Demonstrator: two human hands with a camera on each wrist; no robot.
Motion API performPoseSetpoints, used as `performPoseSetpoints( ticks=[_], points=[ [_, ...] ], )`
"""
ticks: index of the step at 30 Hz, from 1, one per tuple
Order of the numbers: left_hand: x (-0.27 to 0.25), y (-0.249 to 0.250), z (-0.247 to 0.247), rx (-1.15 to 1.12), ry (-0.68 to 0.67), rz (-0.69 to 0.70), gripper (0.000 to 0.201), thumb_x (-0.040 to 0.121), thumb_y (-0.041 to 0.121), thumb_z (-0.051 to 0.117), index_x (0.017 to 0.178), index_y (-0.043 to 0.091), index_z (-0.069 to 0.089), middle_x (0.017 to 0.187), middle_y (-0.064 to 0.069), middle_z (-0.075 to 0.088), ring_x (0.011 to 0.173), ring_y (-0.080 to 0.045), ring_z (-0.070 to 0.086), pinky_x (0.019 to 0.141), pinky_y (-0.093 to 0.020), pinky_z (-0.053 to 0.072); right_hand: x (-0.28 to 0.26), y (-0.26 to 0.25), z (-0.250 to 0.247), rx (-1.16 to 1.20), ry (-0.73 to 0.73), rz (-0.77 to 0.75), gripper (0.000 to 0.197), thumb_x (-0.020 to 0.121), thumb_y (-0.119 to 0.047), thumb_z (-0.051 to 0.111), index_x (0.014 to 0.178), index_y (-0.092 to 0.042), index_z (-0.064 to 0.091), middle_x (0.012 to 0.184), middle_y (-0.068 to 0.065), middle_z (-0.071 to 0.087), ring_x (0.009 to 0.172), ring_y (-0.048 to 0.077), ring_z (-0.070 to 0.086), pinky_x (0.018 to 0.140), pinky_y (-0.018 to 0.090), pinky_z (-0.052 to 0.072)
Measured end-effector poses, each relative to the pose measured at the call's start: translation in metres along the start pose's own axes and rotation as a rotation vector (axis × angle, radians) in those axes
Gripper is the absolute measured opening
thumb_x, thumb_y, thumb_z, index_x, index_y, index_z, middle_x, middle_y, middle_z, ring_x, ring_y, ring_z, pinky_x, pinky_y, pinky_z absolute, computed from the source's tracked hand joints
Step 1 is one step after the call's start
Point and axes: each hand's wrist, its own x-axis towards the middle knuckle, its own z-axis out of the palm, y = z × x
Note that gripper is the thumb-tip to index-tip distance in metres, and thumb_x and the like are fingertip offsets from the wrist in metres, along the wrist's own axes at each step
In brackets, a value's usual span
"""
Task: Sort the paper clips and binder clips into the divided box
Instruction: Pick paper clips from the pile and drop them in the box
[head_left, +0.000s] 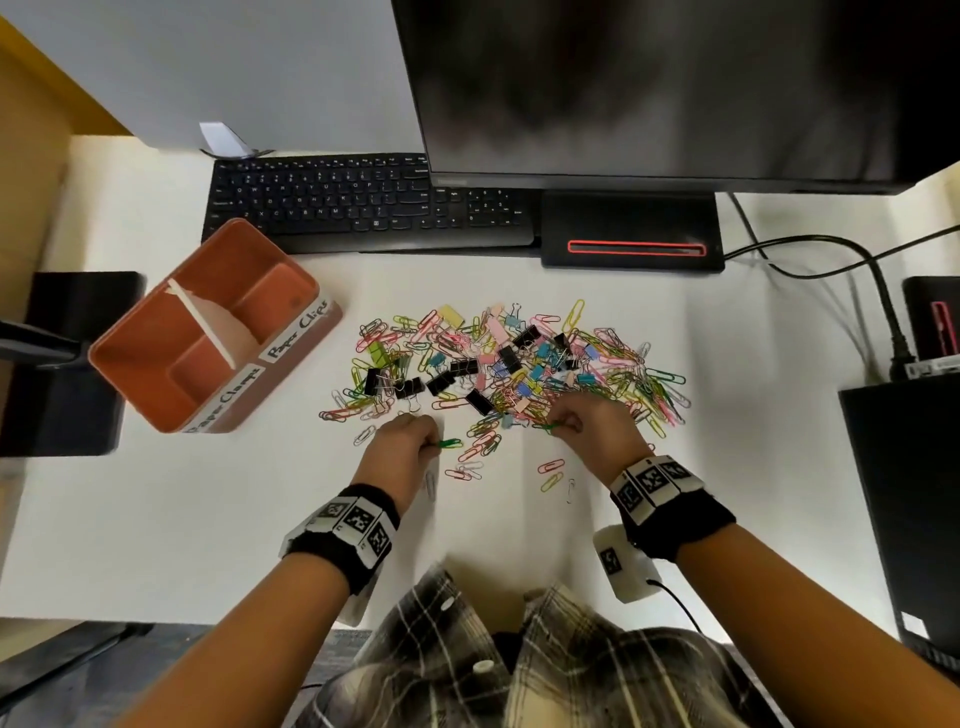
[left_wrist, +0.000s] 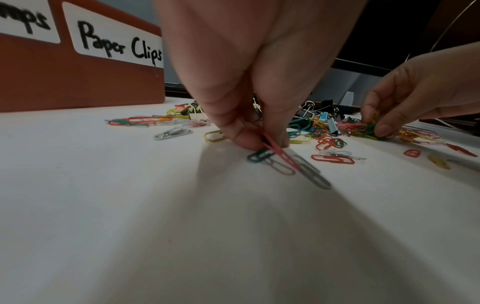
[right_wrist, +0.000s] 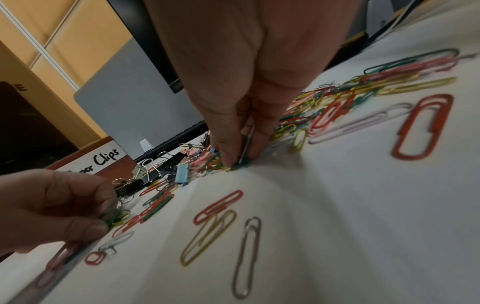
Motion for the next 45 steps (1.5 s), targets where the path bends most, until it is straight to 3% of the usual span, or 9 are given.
performPoseSetpoints(
  ticks=[6, 14, 20, 23, 27, 30, 34, 39, 45],
  points=[
    [-0.006, 0.003, -0.002, -0.028, 0.047, 0.025, 0.002, 0.082, 0.004, 0.062, 0.083, 0.005, 0.063, 0.077, -0.006, 0.061, 0.071, -0.022, 0.051, 0.066, -0.026, 0.037, -0.006, 0.002, -0.023, 0.073, 0.083, -0.011, 0.013, 0.078, -0.004, 0.070, 0.088, -0.012, 0.067, 0.070, -0.017, 0.058, 0.060, -0.006, 0.054, 0.064, 0.002, 0.043],
    [-0.019, 0.010, -0.073, -0.235, 0.288, -0.063, 0.005, 0.080, 0.008, 0.067, 0.080, 0.012, 0.064, 0.073, 0.009, 0.063, 0.068, 0.010, 0.057, 0.063, -0.001, 0.041, 0.014, -0.089, -0.039, 0.126, 0.049, -0.207, 0.024, 0.081, -0.007, 0.068, 0.101, -0.018, 0.061, 0.087, -0.008, 0.061, 0.079, 0.006, 0.060, 0.075, 0.008, 0.046],
    [-0.004, -0.044, -0.186, -0.287, 0.595, -0.246, 0.011, 0.079, 0.009, 0.067, 0.076, 0.016, 0.060, 0.069, 0.003, 0.060, 0.061, -0.008, 0.056, 0.059, -0.001, 0.040, 0.078, -0.225, 0.024, 0.191, 0.006, -0.410, 0.022, 0.079, -0.001, 0.064, 0.096, -0.015, 0.065, 0.089, -0.002, 0.063, 0.079, 0.008, 0.057, 0.075, 0.013, 0.046],
    [0.013, -0.057, -0.199, -0.349, 0.555, -0.285, 0.017, 0.079, 0.008, 0.067, 0.073, 0.021, 0.058, 0.078, -0.004, 0.065, 0.074, -0.021, 0.063, 0.077, -0.026, 0.050, 0.104, -0.255, 0.060, 0.201, -0.026, -0.411, 0.025, 0.076, 0.004, 0.063, 0.095, -0.012, 0.065, 0.089, 0.004, 0.065, 0.077, 0.012, 0.057, 0.078, 0.025, 0.051],
    [0.013, -0.075, -0.211, -0.174, 0.420, -0.230, 0.029, 0.082, 0.009, 0.063, 0.111, 0.010, 0.062, 0.112, -0.010, 0.064, 0.103, -0.023, 0.060, 0.093, -0.027, 0.043, 0.122, -0.278, 0.084, 0.154, -0.098, -0.371, 0.030, 0.080, -0.009, 0.067, 0.109, -0.015, 0.062, 0.110, 0.005, 0.064, 0.093, 0.015, 0.061, 0.088, 0.029, 0.051],
    [-0.007, -0.067, -0.200, -0.159, 0.469, -0.023, 0.030, 0.080, 0.006, 0.063, 0.107, 0.018, 0.064, 0.107, -0.002, 0.063, 0.097, -0.015, 0.059, 0.089, -0.021, 0.045, 0.122, -0.250, 0.069, 0.132, 0.025, -0.336, 0.024, 0.085, -0.021, 0.064, 0.109, -0.023, 0.061, 0.110, -0.006, 0.060, 0.092, 0.011, 0.060, 0.086, 0.027, 0.050],
    [-0.022, -0.060, -0.150, -0.293, 0.159, 0.040, 0.038, 0.081, 0.015, 0.067, 0.118, 0.020, 0.056, 0.114, 0.000, 0.055, 0.099, -0.011, 0.056, 0.091, -0.027, 0.048, 0.127, -0.193, 0.051, -0.107, 0.030, -0.168, 0.028, 0.089, -0.023, 0.059, 0.117, -0.024, 0.057, 0.116, -0.003, 0.060, 0.095, 0.011, 0.057, 0.086, 0.027, 0.048],
    [-0.005, -0.073, -0.085, -0.037, -0.095, -0.050, 0.073, 0.082, 0.023, 0.062, 0.142, 0.026, 0.020, 0.149, -0.003, 0.024, 0.133, -0.025, 0.029, 0.111, -0.039, 0.030, 0.140, -0.170, 0.063, -0.445, -0.238, -0.198, 0.047, 0.087, -0.011, 0.054, 0.129, -0.031, 0.050, 0.148, -0.001, 0.038, 0.135, 0.020, 0.035, 0.115, 0.040, 0.027],
    [0.009, -0.075, -0.064, 0.001, 0.175, -0.031, 0.037, 0.088, 0.011, 0.052, 0.124, 0.018, 0.052, 0.117, 0.001, 0.051, 0.105, -0.018, 0.045, 0.093, -0.031, 0.044, 0.158, -0.173, 0.076, -0.574, -0.385, -0.346, 0.063, 0.079, 0.005, 0.052, 0.127, -0.034, 0.053, 0.149, 0.001, 0.032, 0.133, 0.026, 0.032, 0.109, 0.040, 0.032]
  ],
)
